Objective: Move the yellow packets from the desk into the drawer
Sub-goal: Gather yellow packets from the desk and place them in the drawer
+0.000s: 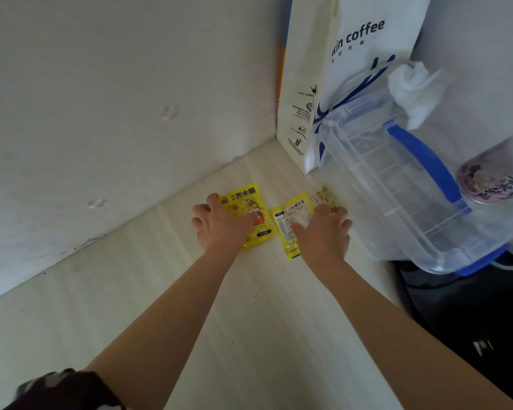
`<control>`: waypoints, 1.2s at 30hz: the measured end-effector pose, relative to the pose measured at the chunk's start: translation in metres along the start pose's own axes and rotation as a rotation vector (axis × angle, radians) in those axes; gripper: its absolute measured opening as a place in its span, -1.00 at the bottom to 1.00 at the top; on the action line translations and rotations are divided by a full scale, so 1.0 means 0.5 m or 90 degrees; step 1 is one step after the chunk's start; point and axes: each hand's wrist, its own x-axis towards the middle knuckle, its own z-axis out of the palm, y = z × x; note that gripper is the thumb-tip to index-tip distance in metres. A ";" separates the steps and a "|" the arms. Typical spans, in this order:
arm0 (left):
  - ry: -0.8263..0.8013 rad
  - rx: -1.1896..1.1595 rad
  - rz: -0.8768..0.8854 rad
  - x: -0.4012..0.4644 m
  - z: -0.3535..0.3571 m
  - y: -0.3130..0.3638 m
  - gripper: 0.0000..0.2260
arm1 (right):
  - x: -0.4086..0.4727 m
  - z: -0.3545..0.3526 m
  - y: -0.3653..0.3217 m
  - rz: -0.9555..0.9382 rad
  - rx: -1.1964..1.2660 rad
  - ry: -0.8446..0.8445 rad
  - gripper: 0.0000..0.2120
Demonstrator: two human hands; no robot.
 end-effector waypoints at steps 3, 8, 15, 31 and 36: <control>0.001 0.057 0.022 -0.002 0.009 0.001 -0.13 | -0.001 0.005 0.002 -0.020 -0.029 0.007 -0.51; -0.018 0.080 0.059 0.001 0.008 -0.005 -0.19 | -0.025 0.012 0.009 -0.096 -0.079 0.025 -0.49; -0.047 0.070 0.061 -0.002 -0.023 -0.035 -0.20 | -0.085 0.034 -0.003 -0.177 -0.151 -0.007 -0.57; -0.087 -0.082 0.057 -0.018 -0.068 -0.074 -0.11 | 0.015 -0.005 0.009 -0.237 -0.105 -0.049 -0.62; -0.094 -0.163 0.017 -0.048 -0.080 -0.092 -0.17 | -0.008 -0.010 0.013 -0.249 -0.014 -0.077 -0.69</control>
